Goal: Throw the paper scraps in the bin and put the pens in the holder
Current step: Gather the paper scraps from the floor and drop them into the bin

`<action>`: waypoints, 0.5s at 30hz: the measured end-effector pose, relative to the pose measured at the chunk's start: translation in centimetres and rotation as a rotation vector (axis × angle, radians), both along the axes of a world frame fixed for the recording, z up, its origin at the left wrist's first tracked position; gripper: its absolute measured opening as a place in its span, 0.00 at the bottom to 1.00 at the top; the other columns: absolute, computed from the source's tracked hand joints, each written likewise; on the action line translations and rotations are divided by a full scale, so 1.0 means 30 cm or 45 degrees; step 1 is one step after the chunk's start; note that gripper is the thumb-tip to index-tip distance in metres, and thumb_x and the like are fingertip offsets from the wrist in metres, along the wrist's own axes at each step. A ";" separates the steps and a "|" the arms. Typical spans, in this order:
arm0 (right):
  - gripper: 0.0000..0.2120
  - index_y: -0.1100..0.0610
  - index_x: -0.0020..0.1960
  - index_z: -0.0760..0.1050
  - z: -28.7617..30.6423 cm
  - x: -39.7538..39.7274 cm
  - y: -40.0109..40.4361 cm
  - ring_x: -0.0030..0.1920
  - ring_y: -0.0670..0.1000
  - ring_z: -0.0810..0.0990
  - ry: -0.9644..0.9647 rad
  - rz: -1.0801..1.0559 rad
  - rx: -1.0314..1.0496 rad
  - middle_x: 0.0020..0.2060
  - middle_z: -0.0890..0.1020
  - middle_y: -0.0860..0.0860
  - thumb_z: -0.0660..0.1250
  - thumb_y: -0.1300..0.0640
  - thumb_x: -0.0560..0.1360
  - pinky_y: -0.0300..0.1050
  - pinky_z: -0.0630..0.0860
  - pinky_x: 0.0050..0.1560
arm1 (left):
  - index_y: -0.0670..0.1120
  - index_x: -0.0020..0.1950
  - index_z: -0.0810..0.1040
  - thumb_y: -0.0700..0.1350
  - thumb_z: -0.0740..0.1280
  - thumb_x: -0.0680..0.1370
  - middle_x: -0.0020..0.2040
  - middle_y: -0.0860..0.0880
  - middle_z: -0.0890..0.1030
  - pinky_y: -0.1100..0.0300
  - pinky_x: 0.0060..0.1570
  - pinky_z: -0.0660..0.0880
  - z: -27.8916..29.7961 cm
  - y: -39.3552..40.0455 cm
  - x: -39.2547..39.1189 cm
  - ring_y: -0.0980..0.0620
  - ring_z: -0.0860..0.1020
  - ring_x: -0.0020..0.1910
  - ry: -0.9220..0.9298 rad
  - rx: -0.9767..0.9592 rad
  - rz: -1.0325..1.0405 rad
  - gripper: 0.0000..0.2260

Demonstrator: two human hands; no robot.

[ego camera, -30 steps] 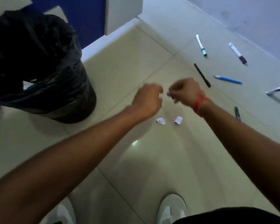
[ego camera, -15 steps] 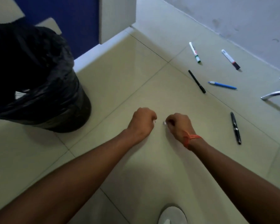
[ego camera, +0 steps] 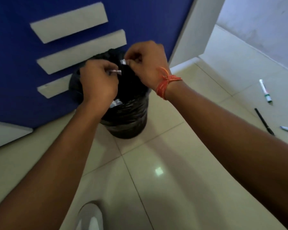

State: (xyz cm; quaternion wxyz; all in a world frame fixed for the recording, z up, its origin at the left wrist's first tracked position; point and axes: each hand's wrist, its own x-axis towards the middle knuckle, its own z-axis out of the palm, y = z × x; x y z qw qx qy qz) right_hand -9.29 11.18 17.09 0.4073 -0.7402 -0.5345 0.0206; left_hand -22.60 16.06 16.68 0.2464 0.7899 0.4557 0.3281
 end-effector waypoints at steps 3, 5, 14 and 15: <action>0.08 0.54 0.49 0.83 -0.024 -0.026 0.021 0.46 0.51 0.80 -0.081 0.118 -0.195 0.43 0.83 0.48 0.71 0.57 0.71 0.42 0.76 0.49 | 0.50 0.59 0.84 0.38 0.70 0.73 0.57 0.47 0.85 0.64 0.54 0.74 -0.006 0.047 -0.050 0.49 0.82 0.57 0.327 -0.137 -0.058 0.16; 0.09 0.54 0.51 0.82 -0.021 -0.024 0.013 0.45 0.47 0.79 -0.067 0.117 -0.177 0.44 0.82 0.47 0.70 0.58 0.71 0.40 0.75 0.49 | 0.50 0.60 0.83 0.37 0.70 0.72 0.58 0.48 0.85 0.63 0.55 0.74 0.006 0.053 -0.053 0.49 0.81 0.59 0.363 -0.164 -0.105 0.17; 0.20 0.56 0.55 0.79 0.245 0.232 -0.092 0.46 0.49 0.84 0.476 -0.142 0.311 0.42 0.82 0.48 0.75 0.46 0.68 0.51 0.84 0.43 | 0.44 0.58 0.81 0.49 0.70 0.75 0.44 0.52 0.82 0.52 0.50 0.82 0.291 0.044 0.328 0.56 0.81 0.43 -0.652 -0.113 -0.370 0.14; 0.21 0.57 0.56 0.78 0.336 0.263 -0.102 0.47 0.51 0.84 0.506 -0.152 0.360 0.43 0.82 0.49 0.75 0.47 0.69 0.51 0.84 0.41 | 0.44 0.58 0.81 0.49 0.70 0.75 0.45 0.52 0.82 0.52 0.49 0.82 0.374 0.052 0.377 0.56 0.81 0.43 -0.721 -0.135 -0.401 0.15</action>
